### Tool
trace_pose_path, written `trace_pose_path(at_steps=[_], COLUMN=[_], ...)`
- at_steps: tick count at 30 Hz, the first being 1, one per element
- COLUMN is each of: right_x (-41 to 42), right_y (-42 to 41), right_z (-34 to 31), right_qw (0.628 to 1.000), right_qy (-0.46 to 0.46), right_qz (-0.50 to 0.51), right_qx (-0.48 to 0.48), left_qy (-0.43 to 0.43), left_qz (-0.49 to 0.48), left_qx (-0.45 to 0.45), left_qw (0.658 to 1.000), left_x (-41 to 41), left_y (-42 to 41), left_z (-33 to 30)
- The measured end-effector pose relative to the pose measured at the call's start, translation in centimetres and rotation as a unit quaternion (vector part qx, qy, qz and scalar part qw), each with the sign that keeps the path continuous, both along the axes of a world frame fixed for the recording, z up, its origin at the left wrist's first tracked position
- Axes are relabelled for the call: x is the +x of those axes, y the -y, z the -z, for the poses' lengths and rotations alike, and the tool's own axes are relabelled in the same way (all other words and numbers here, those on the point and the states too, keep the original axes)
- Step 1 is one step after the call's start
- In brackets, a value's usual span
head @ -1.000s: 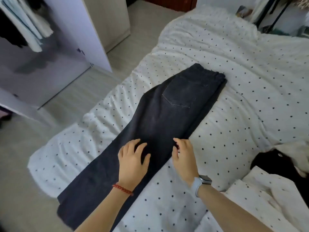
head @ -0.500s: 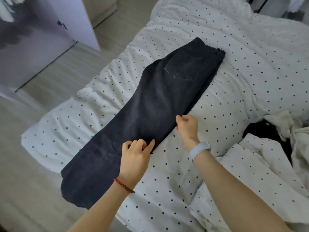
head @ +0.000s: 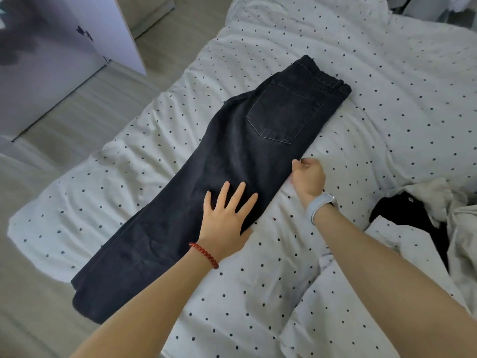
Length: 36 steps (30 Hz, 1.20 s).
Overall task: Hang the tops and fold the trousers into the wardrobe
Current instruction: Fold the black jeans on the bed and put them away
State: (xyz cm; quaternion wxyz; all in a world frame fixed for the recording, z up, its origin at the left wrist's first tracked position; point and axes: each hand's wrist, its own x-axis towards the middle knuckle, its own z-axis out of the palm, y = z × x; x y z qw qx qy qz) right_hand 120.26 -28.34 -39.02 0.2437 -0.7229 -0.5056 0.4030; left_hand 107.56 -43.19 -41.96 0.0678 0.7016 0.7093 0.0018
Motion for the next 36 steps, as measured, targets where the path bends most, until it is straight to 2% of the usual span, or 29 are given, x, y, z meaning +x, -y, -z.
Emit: trace_pose_path(at_steps=[4,8,11,12,15,18,21,25,27,31,34,36], right_x=[0.7,1.4,1.2,1.0,0.4,-1.4,-4.5,-9.8,-13.0,-18.4,-21.1,-21.6], right_y=[-3.9,-3.9,-2.2,-0.8,4.8,11.8,17.1,19.8,20.0,19.3,19.2,18.8], right_z=[0.4,1.6,1.5,1.4,2.0,3.4,3.8,2.9,2.7,2.6,3.0,3.0], right_qw=[0.997,0.993,0.979,0.962,0.876,0.803,0.767,0.750,0.714,0.640,0.622,0.626], right_qy=[0.048,0.095,0.144,0.181,0.264,0.292,0.306,0.291,0.280,0.285,0.309,0.318], right_qz=[-0.051,-0.073,-0.103,-0.147,-0.314,-0.463,-0.530,-0.559,-0.601,-0.675,-0.684,-0.676], right_qx=[0.027,0.022,0.099,0.140,0.253,0.233,0.194,0.201,0.225,0.230,0.224,0.223], left_qy=[-0.018,-0.019,-0.005,0.003,0.026,0.041,0.117,0.233,0.275,0.302,0.327,0.326], left_qz=[0.004,-0.006,-0.041,-0.054,-0.105,-0.222,-0.367,-0.480,-0.490,-0.448,-0.445,-0.428], left_qx=[-0.001,-0.019,-0.013,-0.014,-0.034,-0.052,-0.061,0.028,0.029,-0.012,-0.009,-0.004], left_qw=[1.000,1.000,0.999,0.998,0.994,0.973,0.921,0.845,0.826,0.842,0.834,0.843], left_x=[1.0,1.0,1.1,0.7,-1.5,-5.4,-9.1,-12.7,-14.4,-17.2,-18.4,-18.3], left_y=[-2.7,-2.8,-1.8,-0.7,4.4,10.8,16.1,20.7,22.0,22.7,23.2,23.0], left_z=[2.1,3.7,3.0,2.7,2.2,2.1,2.2,2.7,3.1,4.2,4.5,4.2])
